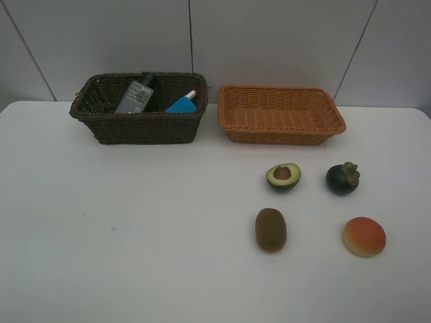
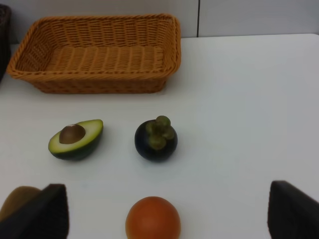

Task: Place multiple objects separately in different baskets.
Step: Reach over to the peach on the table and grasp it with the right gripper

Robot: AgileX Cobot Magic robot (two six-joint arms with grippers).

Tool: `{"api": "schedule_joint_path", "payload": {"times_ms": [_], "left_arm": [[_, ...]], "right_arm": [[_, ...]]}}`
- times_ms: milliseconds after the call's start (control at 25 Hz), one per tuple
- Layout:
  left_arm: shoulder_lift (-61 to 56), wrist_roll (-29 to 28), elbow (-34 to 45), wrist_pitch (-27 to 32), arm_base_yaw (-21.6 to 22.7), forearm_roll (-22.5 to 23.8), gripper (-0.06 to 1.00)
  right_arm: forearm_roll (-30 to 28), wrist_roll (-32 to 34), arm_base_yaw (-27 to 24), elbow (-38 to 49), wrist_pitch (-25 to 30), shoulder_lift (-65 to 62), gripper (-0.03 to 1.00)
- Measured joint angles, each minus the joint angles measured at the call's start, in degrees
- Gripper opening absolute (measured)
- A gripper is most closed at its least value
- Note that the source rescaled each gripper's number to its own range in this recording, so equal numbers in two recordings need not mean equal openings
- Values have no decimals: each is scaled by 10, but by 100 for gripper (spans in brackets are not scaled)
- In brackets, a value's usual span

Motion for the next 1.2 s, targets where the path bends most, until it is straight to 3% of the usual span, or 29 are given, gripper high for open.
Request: {"api": "schedule_joint_path", "payload": {"times_ms": [320,520,880,1200], "left_arm": [[-262,71,137,2,0,-4,87],[-400,86,188,3,0,-14,87],[-575,123,266,0,0,-43,87],[-661,139,280,-39,0,-53,87]], "right_arm": [[0,0,0,0,0,0,100],[0,0,0,0,0,0,100],[0,0,0,0,0,0,100],[0,0,0,0,0,0,100]]}}
